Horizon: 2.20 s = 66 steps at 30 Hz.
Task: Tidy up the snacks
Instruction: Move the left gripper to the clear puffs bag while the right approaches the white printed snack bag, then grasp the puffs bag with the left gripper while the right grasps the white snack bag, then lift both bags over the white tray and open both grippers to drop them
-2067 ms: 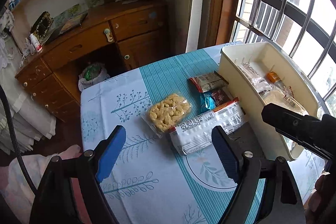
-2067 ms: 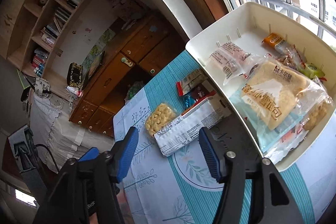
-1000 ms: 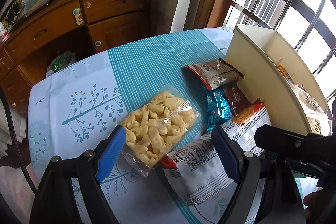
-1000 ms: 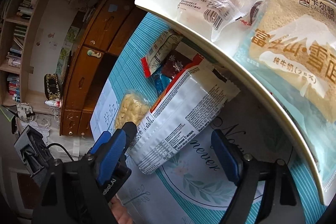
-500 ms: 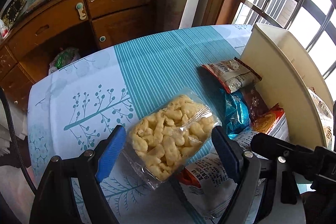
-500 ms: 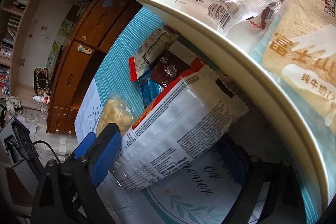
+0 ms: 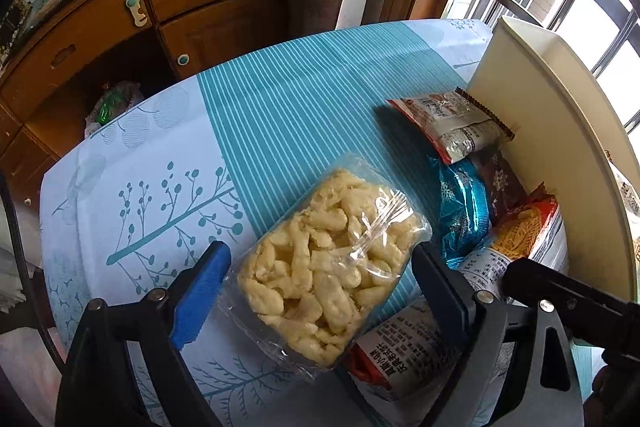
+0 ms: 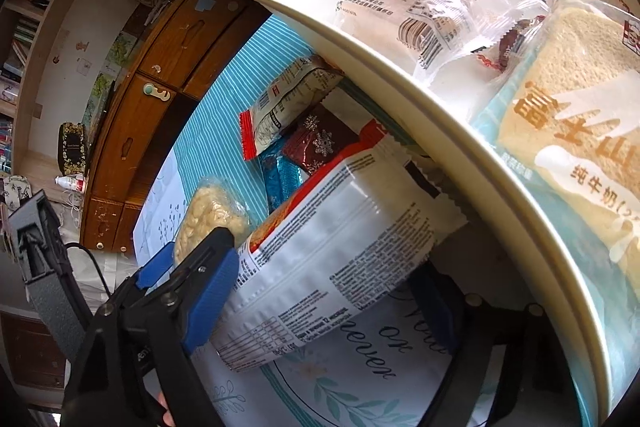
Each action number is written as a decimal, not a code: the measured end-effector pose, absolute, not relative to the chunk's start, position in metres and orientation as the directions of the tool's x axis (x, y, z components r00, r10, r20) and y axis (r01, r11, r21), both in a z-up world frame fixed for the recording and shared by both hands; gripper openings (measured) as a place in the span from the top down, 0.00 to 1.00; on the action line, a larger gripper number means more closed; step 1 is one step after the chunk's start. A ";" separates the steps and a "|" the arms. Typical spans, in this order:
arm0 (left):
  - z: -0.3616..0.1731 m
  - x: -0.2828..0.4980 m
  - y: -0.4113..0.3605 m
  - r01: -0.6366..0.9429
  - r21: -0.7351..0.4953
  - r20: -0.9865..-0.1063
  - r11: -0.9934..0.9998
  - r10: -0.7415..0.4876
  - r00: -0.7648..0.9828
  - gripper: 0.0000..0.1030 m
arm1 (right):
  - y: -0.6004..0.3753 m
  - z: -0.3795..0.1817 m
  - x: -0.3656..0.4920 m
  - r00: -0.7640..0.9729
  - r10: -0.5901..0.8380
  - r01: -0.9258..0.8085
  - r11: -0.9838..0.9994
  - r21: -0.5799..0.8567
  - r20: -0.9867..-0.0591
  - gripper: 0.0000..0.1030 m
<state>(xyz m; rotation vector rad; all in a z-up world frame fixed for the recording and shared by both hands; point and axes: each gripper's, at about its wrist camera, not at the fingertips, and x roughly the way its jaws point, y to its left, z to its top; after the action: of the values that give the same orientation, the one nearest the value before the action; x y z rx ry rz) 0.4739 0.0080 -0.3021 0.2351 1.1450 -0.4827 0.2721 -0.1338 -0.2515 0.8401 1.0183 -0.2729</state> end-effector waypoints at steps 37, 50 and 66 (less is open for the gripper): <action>-0.260 0.367 0.107 0.211 -0.268 -0.844 0.940 -0.335 0.420 0.29 | -0.123 -0.236 0.230 0.538 0.267 0.495 0.667 0.556 -0.799 0.69; -0.206 0.286 0.146 0.171 -0.384 -0.730 0.907 -0.412 0.546 0.29 | -0.108 -0.199 0.182 0.642 0.252 0.395 0.701 0.594 -0.724 0.72; -0.156 0.244 0.084 0.290 -0.461 -0.609 0.839 -0.536 0.585 0.29 | -0.139 -0.128 0.134 0.804 0.210 0.220 0.764 0.607 -0.556 0.73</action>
<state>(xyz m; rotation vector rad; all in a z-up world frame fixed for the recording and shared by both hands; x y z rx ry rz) 0.2445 0.0842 -0.1562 -0.3299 0.8138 -0.4919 0.1337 -0.1388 -0.1278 0.7151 0.6509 -0.0055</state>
